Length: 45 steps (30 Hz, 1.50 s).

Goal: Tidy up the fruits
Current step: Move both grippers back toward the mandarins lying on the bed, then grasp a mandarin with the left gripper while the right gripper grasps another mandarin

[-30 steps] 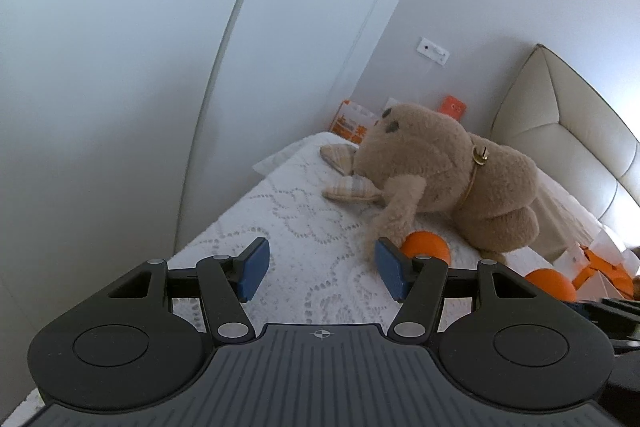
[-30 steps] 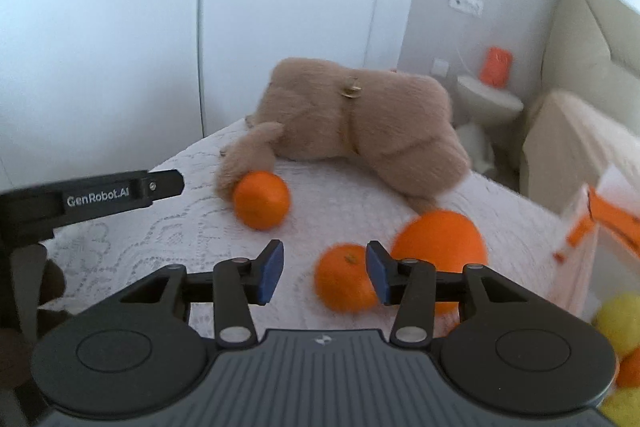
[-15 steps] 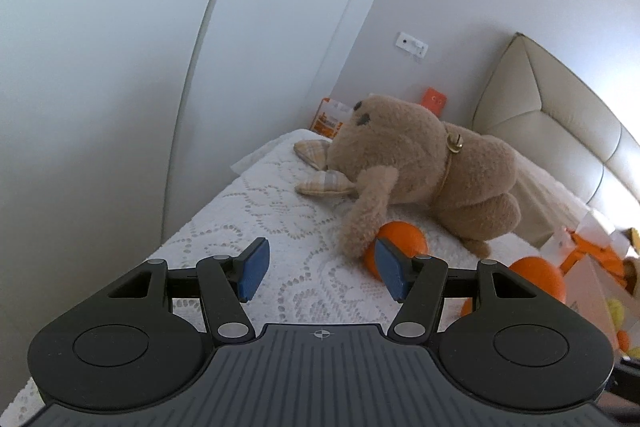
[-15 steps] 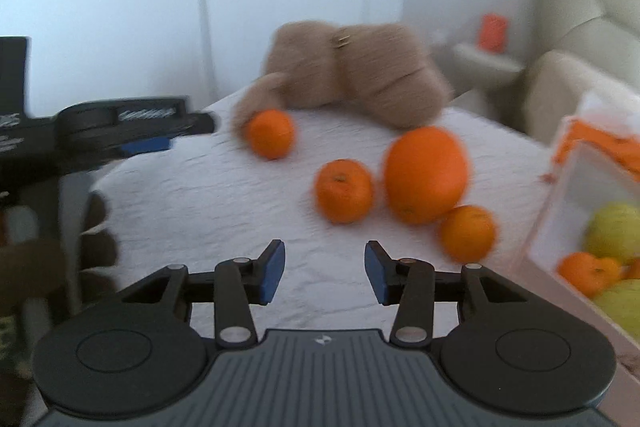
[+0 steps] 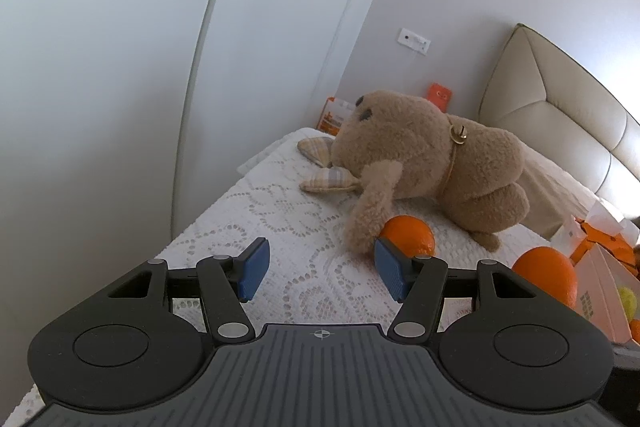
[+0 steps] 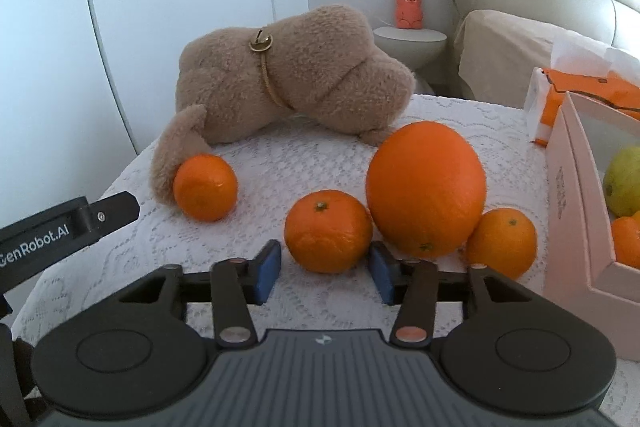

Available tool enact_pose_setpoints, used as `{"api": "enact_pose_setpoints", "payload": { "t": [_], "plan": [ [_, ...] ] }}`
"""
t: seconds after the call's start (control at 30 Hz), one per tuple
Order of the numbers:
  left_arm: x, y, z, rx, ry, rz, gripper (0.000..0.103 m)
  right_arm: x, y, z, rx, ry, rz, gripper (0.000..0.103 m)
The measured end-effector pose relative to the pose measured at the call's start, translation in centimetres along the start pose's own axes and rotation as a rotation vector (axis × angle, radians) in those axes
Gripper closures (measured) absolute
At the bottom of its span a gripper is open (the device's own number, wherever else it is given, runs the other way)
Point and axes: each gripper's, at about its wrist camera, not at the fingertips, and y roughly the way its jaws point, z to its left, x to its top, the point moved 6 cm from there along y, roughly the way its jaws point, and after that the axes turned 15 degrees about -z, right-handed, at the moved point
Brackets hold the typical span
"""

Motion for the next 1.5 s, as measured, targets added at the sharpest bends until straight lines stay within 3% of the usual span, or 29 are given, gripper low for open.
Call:
{"api": "enact_pose_setpoints", "payload": {
  "t": [0.17, 0.33, 0.43, 0.57, 0.67, 0.83, 1.03, 1.17, 1.33, 1.5],
  "plan": [
    [-0.1, -0.1, -0.1, -0.015, -0.001, -0.003, 0.040, -0.5, -3.5, -1.3, 0.063, 0.018, 0.012, 0.060],
    [-0.6, -0.4, -2.2, -0.111, 0.041, 0.017, 0.042, -1.5, -9.4, -4.2, 0.080, 0.015, -0.023, 0.062],
    [-0.8, -0.5, -4.9, -0.160, 0.132, 0.021, 0.043, -2.1, -11.9, -6.0, 0.054, 0.004, -0.049, 0.070],
    [-0.2, 0.0, -7.9, -0.179, 0.274, 0.008, 0.043, -2.2, -14.2, -7.8, -0.008, -0.057, -0.105, 0.071],
    [-0.1, 1.5, -9.4, -0.152, 0.388, 0.041, 0.043, -2.5, -14.4, -9.3, 0.026, -0.001, -0.103, 0.069],
    [-1.0, 3.8, -9.8, -0.111, 0.463, 0.103, 0.046, -4.5, -13.4, -10.6, 0.072, 0.101, -0.081, 0.034],
    [-1.8, 5.0, -9.7, -0.015, 0.531, 0.115, 0.047, -5.0, -13.0, -10.4, 0.086, 0.120, -0.048, 0.033],
    [-2.2, 6.2, -8.8, 0.009, 0.507, 0.184, 0.052, -5.0, -13.1, -10.6, 0.091, 0.137, -0.050, 0.033],
    [-1.8, 4.6, -8.7, -0.038, 0.465, 0.175, 0.053, -4.9, -13.0, -10.8, 0.097, 0.147, -0.050, 0.032],
    [-1.9, -1.0, -10.0, -0.125, 0.456, 0.152, 0.053, -5.0, -12.9, -10.9, 0.100, 0.157, -0.050, 0.032]
  ]
}}
